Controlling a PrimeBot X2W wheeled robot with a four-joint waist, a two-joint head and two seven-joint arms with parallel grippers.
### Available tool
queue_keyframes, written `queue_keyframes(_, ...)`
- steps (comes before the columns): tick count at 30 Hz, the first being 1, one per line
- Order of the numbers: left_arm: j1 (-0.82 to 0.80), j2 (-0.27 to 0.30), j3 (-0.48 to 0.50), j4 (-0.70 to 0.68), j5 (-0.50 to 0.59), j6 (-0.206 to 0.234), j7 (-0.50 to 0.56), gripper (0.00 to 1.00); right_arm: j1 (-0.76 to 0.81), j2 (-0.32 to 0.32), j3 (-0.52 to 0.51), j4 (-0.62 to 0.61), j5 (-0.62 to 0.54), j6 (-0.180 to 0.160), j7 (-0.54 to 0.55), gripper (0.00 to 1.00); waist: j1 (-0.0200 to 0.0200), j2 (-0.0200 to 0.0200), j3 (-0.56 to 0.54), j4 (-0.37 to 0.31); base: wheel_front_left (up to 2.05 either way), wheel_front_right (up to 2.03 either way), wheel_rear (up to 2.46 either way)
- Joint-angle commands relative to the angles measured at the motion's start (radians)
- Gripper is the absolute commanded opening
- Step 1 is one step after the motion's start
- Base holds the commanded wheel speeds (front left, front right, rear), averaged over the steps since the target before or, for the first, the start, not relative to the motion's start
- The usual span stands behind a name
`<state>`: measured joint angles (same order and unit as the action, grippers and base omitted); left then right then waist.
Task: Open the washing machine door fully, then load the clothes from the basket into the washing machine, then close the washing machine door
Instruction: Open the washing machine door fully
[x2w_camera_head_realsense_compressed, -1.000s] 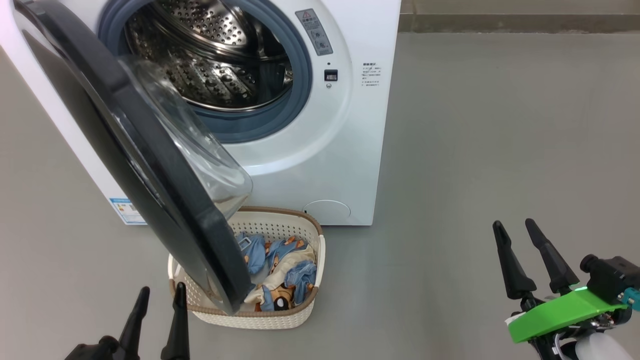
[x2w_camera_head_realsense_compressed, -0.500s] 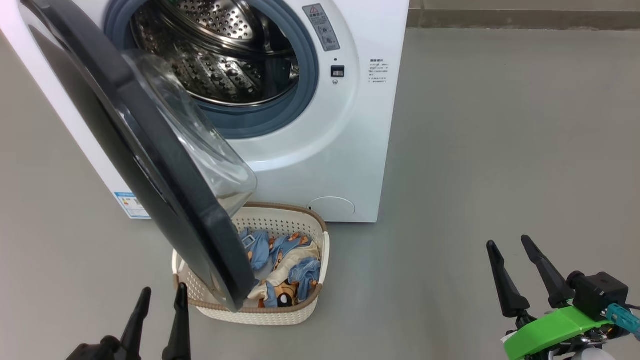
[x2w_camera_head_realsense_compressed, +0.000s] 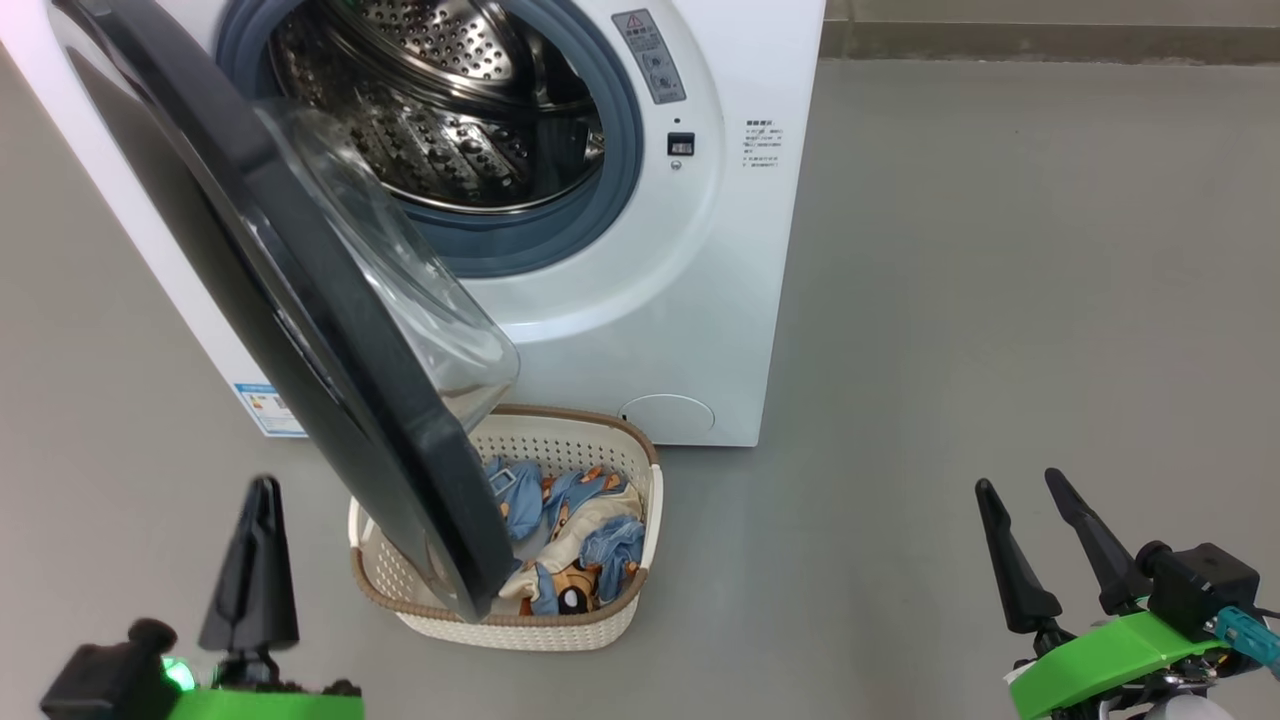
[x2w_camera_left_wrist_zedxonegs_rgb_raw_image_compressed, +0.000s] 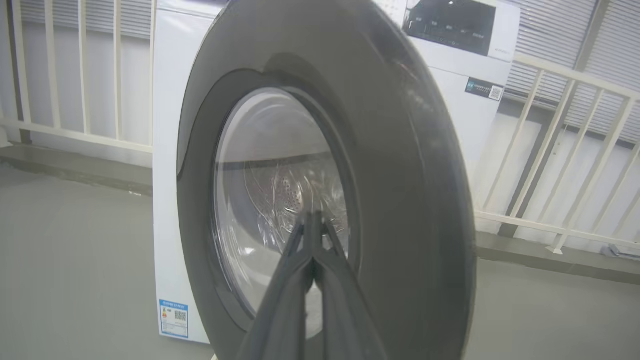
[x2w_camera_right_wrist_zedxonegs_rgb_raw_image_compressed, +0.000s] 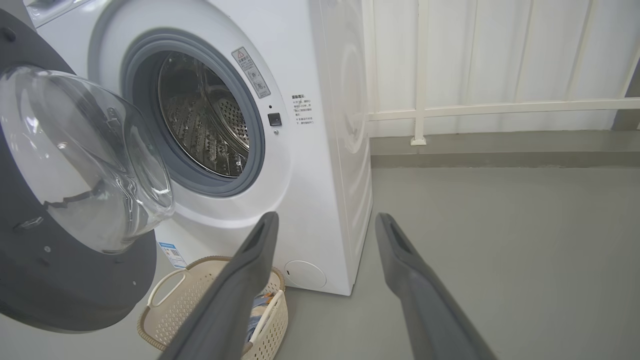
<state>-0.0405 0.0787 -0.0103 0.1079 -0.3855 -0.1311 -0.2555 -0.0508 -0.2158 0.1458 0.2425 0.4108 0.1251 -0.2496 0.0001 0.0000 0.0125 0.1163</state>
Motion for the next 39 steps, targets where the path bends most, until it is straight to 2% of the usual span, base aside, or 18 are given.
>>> queue_keyframes(1, -0.043, 0.007, 0.034, -0.067, 0.028, 0.009, -0.006, 0.00, 0.000, -0.011, 0.010, -0.025, -0.012, 0.006, -0.012, 1.00, 0.0000, 0.0000, 0.000, -0.001, 0.00, 0.00, 0.00)
queue_keyframes(7, -0.061, -0.010, -0.058, -0.276, 0.092, 0.014, -0.004, 0.00, -0.002, -0.007, -0.005, -0.027, -0.006, 0.006, -0.012, 1.00, 0.0000, 0.0000, 0.005, -0.008, 0.00, 0.00, 0.00)
queue_keyframes(9, -0.072, -0.017, -0.137, -0.347, 0.101, 0.014, 0.019, 0.00, -0.004, -0.006, -0.010, -0.029, -0.005, 0.006, -0.012, 1.00, 0.0000, 0.0000, 0.007, -0.015, 0.00, 0.00, 0.00)
queue_keyframes(12, -0.080, -0.022, -0.222, -0.370, 0.093, 0.013, 0.047, 0.00, -0.008, -0.007, -0.010, -0.031, -0.006, 0.006, -0.012, 1.00, 0.0000, 0.0000, 0.011, -0.023, 0.00, 0.00, 0.00)
queue_keyframes(17, -0.095, -0.026, -0.321, -0.294, 0.054, 0.013, 0.076, 0.00, -0.013, -0.004, -0.010, -0.031, -0.008, 0.006, -0.012, 1.00, 0.0000, 0.0000, 0.020, -0.037, 0.00, 0.00, 0.00)
queue_keyframes(21, -0.118, -0.027, -0.360, -0.196, 0.006, 0.018, 0.070, 0.00, -0.018, -0.003, -0.010, -0.030, -0.007, 0.006, -0.012, 1.00, 0.0000, 0.0000, 0.029, -0.044, 0.00, 0.00, 0.00)
queue_keyframes(32, -0.208, -0.028, -0.354, 0.104, -0.101, 0.052, 0.013, 0.00, -0.024, -0.004, -0.013, -0.024, -0.009, 0.006, -0.012, 1.00, 0.0000, 0.0000, 0.039, -0.048, 0.00, 0.00, 0.00)
queue_keyframes(39, -0.249, -0.028, -0.349, 0.222, -0.140, 0.068, -0.003, 0.00, -0.024, -0.003, -0.011, -0.025, -0.012, 0.006, -0.012, 1.00, 0.0000, 0.0000, 0.034, -0.047, 0.00, 0.00, 0.00)
